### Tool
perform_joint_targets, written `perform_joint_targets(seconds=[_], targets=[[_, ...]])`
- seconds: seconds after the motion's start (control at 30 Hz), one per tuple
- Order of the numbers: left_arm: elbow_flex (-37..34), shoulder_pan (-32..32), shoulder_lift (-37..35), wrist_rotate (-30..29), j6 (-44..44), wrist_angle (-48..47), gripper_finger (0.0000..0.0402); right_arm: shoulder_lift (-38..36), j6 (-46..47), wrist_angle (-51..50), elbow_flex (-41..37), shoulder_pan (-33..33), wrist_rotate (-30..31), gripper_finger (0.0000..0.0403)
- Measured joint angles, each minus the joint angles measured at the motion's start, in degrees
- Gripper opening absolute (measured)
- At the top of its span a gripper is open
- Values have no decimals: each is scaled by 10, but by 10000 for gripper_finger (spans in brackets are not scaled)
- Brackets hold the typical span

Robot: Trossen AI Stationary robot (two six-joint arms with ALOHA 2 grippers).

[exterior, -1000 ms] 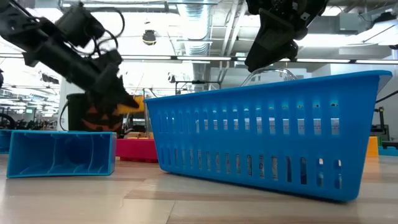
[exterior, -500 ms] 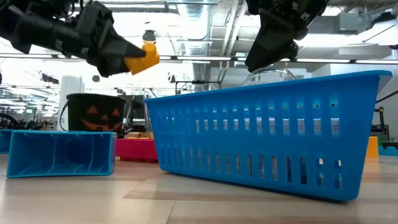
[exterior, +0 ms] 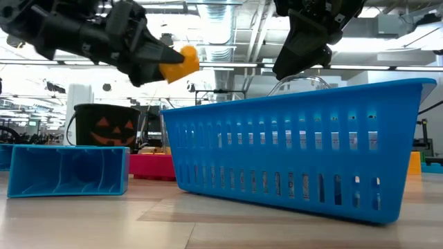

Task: Pick & Place Toys
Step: Put the yellow game piece block into the transparent bin

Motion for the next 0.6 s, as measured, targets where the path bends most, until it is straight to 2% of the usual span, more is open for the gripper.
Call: perform_joint_targets(seconds=[0.3,0.6], targets=[[67,0,122,9,18,-1,262,0,0,-6,0,0,0,137],[74,0,137,5,18,-4,265,0,0,-7,0,0,0,137]])
